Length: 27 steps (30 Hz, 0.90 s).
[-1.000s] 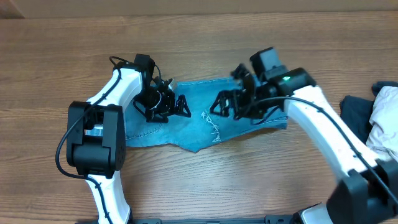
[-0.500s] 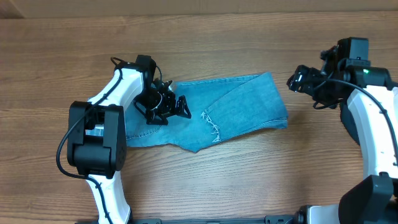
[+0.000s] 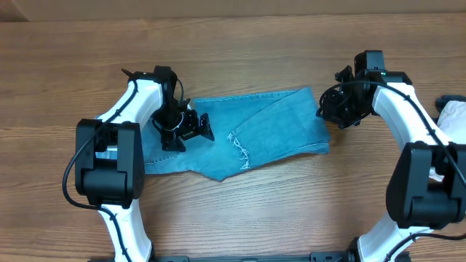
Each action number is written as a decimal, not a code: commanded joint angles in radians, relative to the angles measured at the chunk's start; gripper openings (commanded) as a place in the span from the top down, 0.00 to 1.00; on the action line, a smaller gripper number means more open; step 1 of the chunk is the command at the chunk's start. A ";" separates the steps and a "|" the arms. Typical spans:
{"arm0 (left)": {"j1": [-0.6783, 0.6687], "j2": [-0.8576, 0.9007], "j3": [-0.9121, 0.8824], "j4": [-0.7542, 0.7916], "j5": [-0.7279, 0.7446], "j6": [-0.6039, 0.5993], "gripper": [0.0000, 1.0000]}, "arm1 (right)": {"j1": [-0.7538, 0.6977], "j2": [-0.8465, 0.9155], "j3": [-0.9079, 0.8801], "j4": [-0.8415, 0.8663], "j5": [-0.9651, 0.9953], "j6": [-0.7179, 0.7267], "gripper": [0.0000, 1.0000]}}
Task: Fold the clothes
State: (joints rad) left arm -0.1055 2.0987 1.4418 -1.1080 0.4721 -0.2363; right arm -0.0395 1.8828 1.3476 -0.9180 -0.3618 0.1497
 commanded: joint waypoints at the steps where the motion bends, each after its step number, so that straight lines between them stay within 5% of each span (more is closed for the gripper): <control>1: 0.062 0.019 -0.004 0.020 -0.139 -0.015 0.00 | 0.006 0.037 -0.002 0.027 -0.115 -0.010 0.86; 9: 0.087 0.019 -0.004 0.025 -0.191 -0.003 0.00 | 0.113 0.142 -0.002 0.050 -0.120 -0.016 0.86; 13: 0.121 0.019 -0.004 0.038 -0.192 -0.002 0.00 | 0.113 0.179 -0.002 0.043 0.068 0.113 0.86; 27: 0.309 0.019 -0.004 0.077 -0.220 0.034 0.00 | 0.111 0.195 -0.002 0.053 0.159 0.143 0.88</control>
State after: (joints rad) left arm 0.1314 2.0945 1.4429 -1.0657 0.4835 -0.2523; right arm 0.0811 2.0434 1.3491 -0.8677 -0.3420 0.2848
